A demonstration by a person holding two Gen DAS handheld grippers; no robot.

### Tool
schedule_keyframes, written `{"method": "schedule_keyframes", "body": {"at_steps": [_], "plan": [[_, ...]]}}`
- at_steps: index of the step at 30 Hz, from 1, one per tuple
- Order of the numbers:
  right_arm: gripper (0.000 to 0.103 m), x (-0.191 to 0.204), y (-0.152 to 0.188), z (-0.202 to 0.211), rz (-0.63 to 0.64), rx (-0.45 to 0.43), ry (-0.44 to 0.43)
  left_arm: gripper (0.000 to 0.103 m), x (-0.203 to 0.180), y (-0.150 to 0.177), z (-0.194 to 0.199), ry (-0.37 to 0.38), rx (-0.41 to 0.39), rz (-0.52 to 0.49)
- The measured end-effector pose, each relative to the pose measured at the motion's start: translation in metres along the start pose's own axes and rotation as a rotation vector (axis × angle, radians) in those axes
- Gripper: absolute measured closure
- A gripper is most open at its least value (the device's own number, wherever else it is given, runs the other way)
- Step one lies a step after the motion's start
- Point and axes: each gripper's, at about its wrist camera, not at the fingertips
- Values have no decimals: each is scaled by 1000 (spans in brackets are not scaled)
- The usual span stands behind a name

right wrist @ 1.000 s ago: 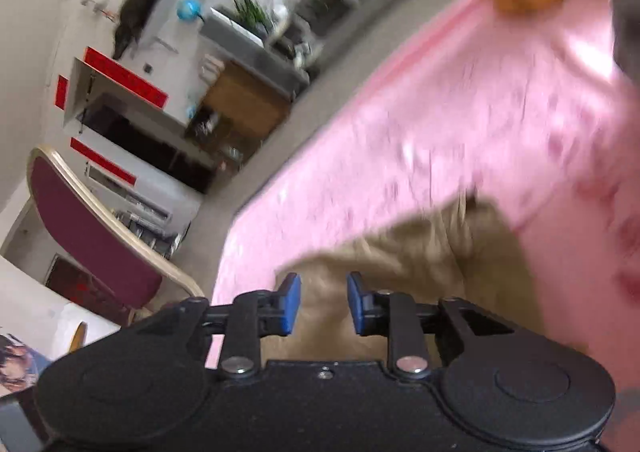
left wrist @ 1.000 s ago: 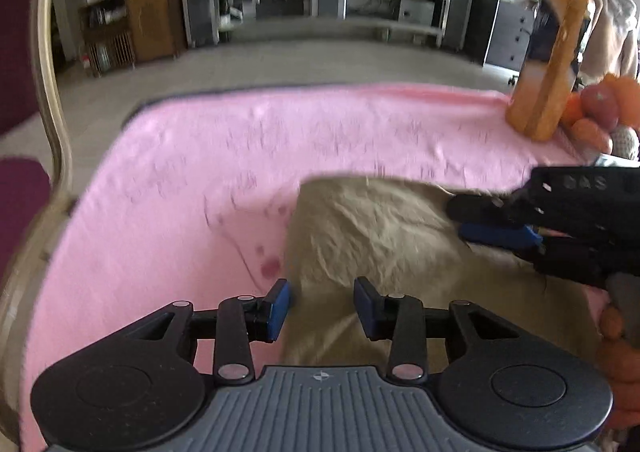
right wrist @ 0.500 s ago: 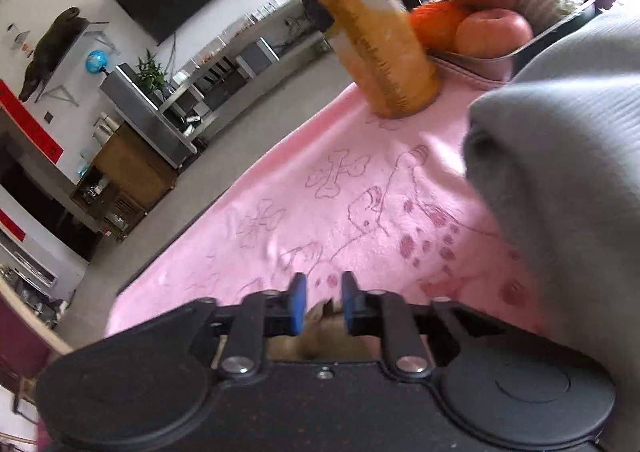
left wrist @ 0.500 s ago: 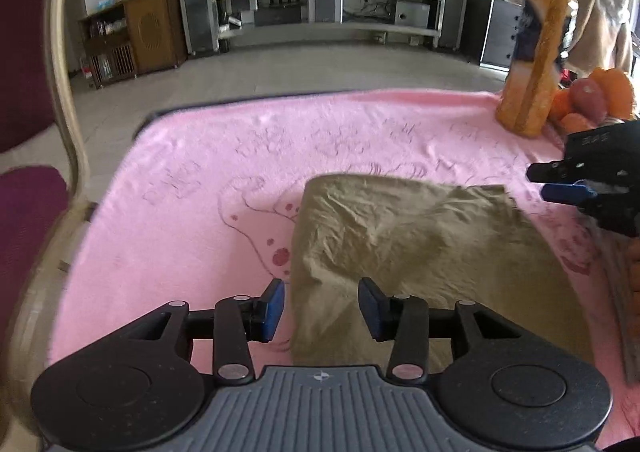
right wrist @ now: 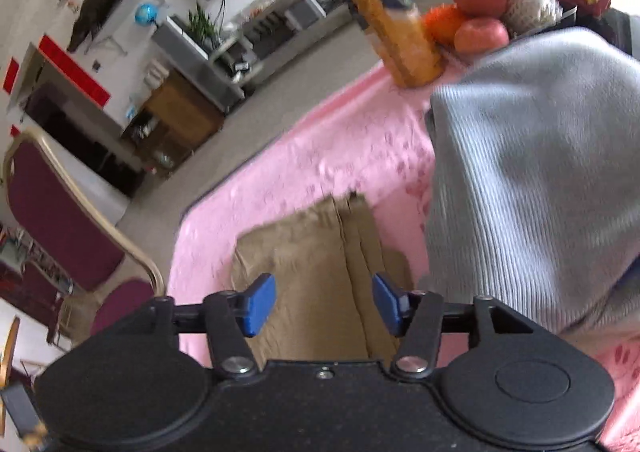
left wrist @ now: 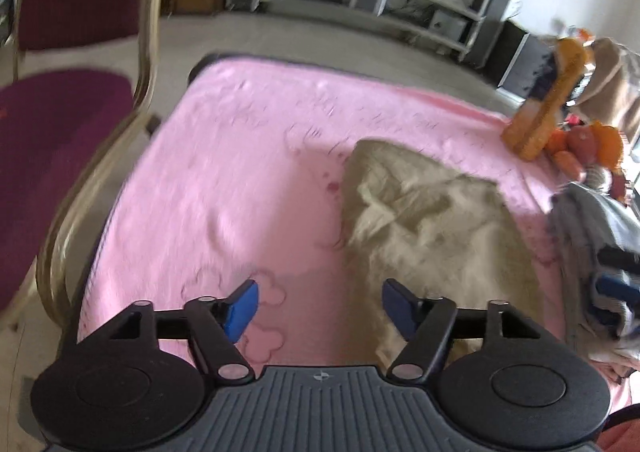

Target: Fold clothes

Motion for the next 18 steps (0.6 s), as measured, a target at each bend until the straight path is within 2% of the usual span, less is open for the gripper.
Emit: {"method": "schedule_keyframes", "body": {"at_steps": [2,4,6,12,18], "plan": [[49,-4,9,1,15,25,-5,34,0,2,-14,-29,50,8],[49,-8,21,-7,14,48,33,34,1,3,-23,-29,84,17],[49,-11,24,-16,3,84,43,32,1,4,-26,-8,95,30],[44,-12,23,-21,15,92,61,30,0,2,-32,42,111,60],[44,-31,23,-28,-83,143,70,29,3,1,-36,99,139,107]]}}
Point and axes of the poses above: each gripper's, at about its wrist camera, not at the fingertips, and z roughly against the way its jaws point, x to its left, y to its underside, and after that the axes turned 9 degrees about -y, right-handed
